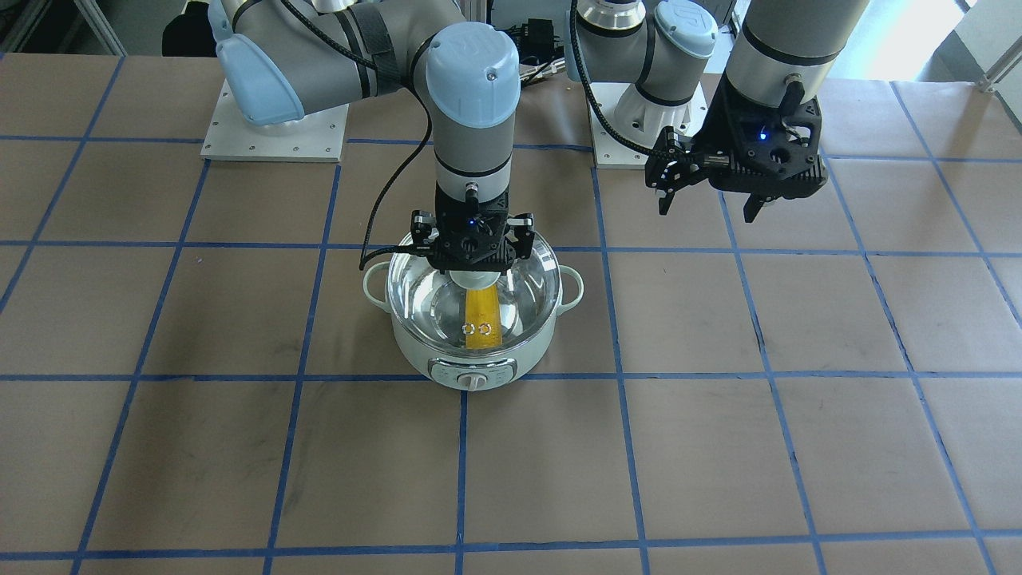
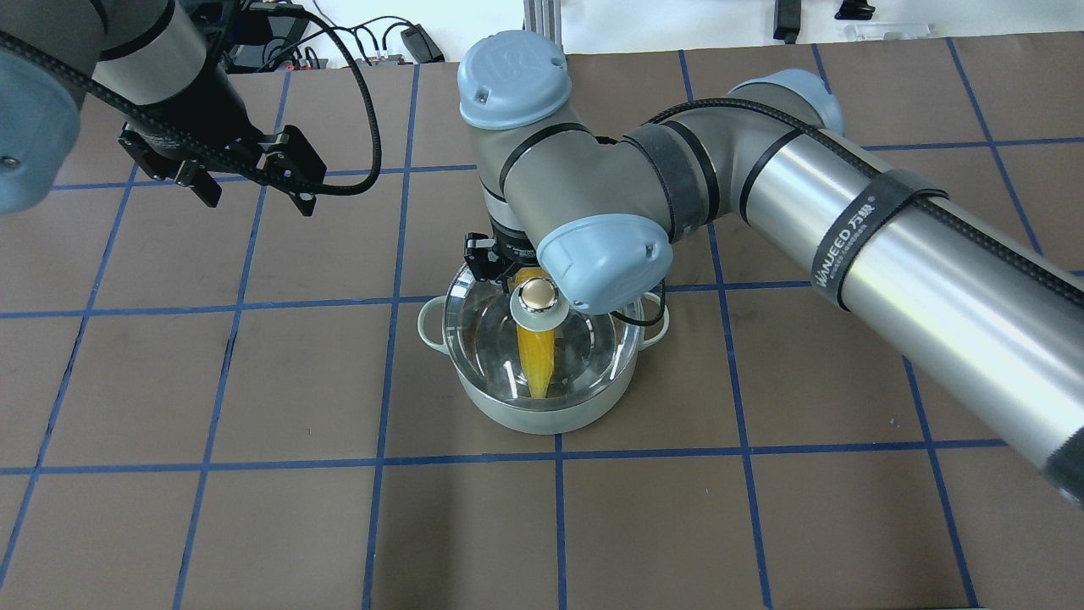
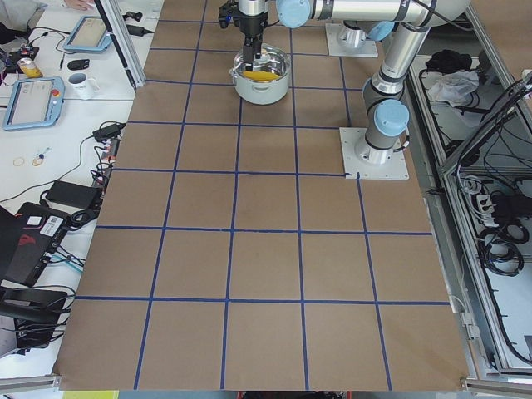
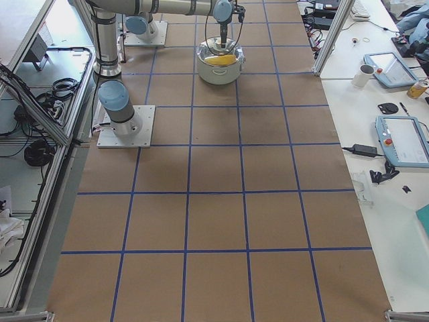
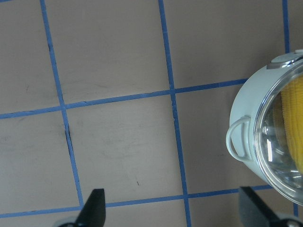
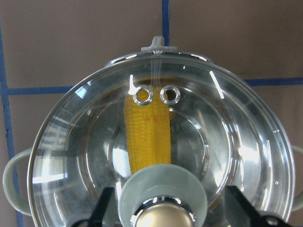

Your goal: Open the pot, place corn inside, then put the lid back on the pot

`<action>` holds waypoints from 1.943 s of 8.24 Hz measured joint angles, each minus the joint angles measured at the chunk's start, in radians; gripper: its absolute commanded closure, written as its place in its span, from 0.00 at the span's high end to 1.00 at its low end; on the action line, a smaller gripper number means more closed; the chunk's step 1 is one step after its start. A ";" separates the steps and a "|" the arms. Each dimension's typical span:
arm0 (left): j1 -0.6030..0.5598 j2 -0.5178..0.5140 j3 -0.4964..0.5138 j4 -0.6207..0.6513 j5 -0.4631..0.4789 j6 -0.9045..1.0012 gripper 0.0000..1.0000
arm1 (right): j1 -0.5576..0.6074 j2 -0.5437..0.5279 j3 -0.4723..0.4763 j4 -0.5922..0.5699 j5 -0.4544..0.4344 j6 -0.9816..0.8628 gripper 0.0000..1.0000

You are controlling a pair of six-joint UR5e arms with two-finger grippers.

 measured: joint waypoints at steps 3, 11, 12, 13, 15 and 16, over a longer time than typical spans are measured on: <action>0.001 0.011 0.005 -0.002 -0.015 0.002 1.00 | -0.139 -0.085 -0.031 0.075 -0.009 -0.190 0.96; 0.000 0.018 0.014 -0.006 -0.062 0.002 1.00 | -0.359 -0.311 -0.036 0.282 -0.057 -0.529 1.00; 0.000 0.019 0.012 -0.006 -0.062 0.003 1.00 | -0.364 -0.312 -0.034 0.285 -0.056 -0.537 1.00; 0.000 0.019 0.009 -0.007 -0.062 0.003 1.00 | -0.366 -0.312 -0.034 0.287 -0.055 -0.541 1.00; 0.000 0.019 0.003 -0.008 -0.062 0.003 1.00 | -0.368 -0.318 -0.035 0.285 -0.035 -0.545 1.00; 0.000 0.017 0.001 -0.007 -0.062 0.003 1.00 | -0.368 -0.321 -0.036 0.284 -0.026 -0.545 1.00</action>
